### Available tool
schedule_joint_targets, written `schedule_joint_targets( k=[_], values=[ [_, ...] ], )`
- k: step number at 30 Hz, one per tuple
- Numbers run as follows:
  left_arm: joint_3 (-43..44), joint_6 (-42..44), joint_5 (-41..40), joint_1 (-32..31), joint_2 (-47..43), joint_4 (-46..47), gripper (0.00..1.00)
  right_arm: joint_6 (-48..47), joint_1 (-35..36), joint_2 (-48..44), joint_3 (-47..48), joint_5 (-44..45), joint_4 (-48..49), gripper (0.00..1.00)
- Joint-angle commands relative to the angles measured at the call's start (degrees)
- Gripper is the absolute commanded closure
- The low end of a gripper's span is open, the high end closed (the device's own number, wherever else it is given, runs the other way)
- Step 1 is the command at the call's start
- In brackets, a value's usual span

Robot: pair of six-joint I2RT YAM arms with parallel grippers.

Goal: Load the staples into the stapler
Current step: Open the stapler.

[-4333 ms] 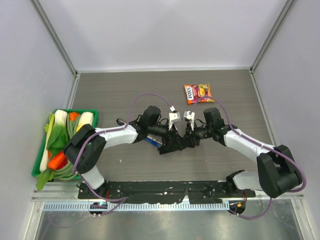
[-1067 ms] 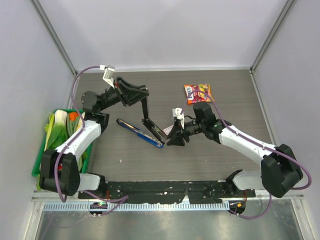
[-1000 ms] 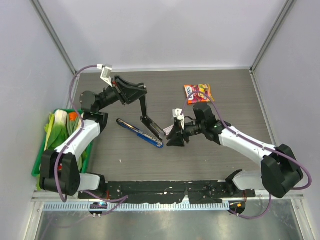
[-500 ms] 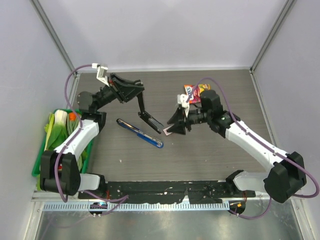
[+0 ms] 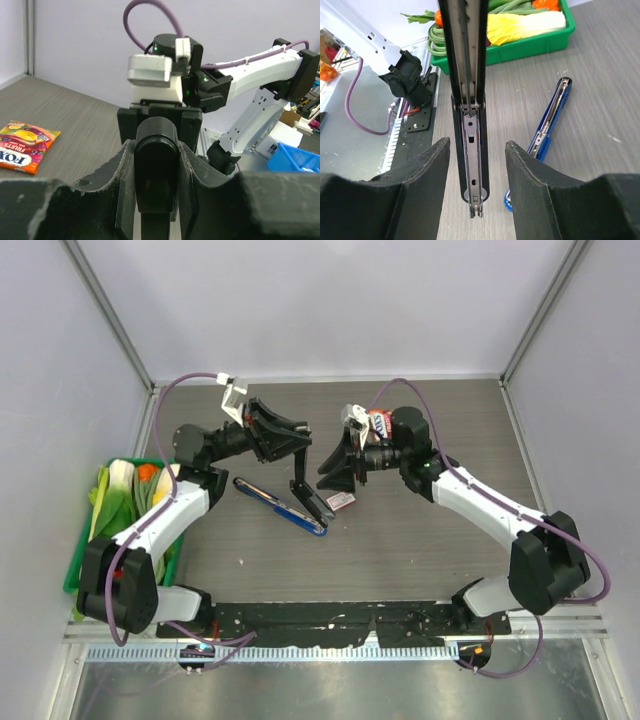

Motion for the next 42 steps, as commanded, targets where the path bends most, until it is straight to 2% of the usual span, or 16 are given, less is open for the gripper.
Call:
schedule_joint_targets(
  k=[1,8,16,21,23,31,34,35,37,38,40,42],
  values=[
    [1.31,-0.14,-0.78,0.01,-0.29,2.84,1.0,9.58,0.66,1.42,-2.46,-1.31,14.75,0.46],
    [1.22,-0.4,-0.69,-0.26,0.32,2.84,1.0,12.32,2.06,3.36,-3.26,-4.65,18.12,0.46],
    [1.04,-0.4,-1.04,-0.7,0.94,2.84,1.0,10.13,3.56,5.38,-3.08,-3.78,16.29,0.47],
    [0.96,-0.32,-1.74,-0.7,0.94,2.93,1.0,6.96,4.7,6.52,-3.17,-1.59,13.99,0.56],
    [0.87,-0.32,-1.83,-0.61,0.94,3.02,1.0,6.53,4.97,6.96,-3.08,-0.61,13.64,0.56],
    [0.6,-0.32,-1.31,-0.7,0.94,3.11,1.0,2.75,5.05,6.44,-3.61,2.03,12.32,0.46],
    [0.6,-0.4,-1.22,-0.7,1.38,3.19,1.0,4.05,4.97,6.87,-3.7,1.15,13.37,0.57],
    [0.6,-0.49,-1.31,-0.7,1.47,3.28,1.0,5.19,4.97,7.31,-3.87,0.54,14.59,0.67],
    [0.43,-0.49,-1.31,-0.7,1.55,3.54,1.0,7.48,4.88,7.75,-4.22,-0.95,18.46,0.72],
    [0.43,-0.49,-1.39,-0.7,1.64,3.54,1.0,9.4,4.96,8.19,-4.23,-1.4,19.34,0.86],
    [0.34,-0.58,-1.83,-0.7,1.82,3.72,1.0,12.22,4.79,8.72,-4.57,-2.19,23.81,0.99],
    [-0.18,-0.32,-2.88,-0.61,1.29,4.07,1.0,16.88,4.27,8.81,-5.89,-2.63,29.85,0.99]
  ],
)
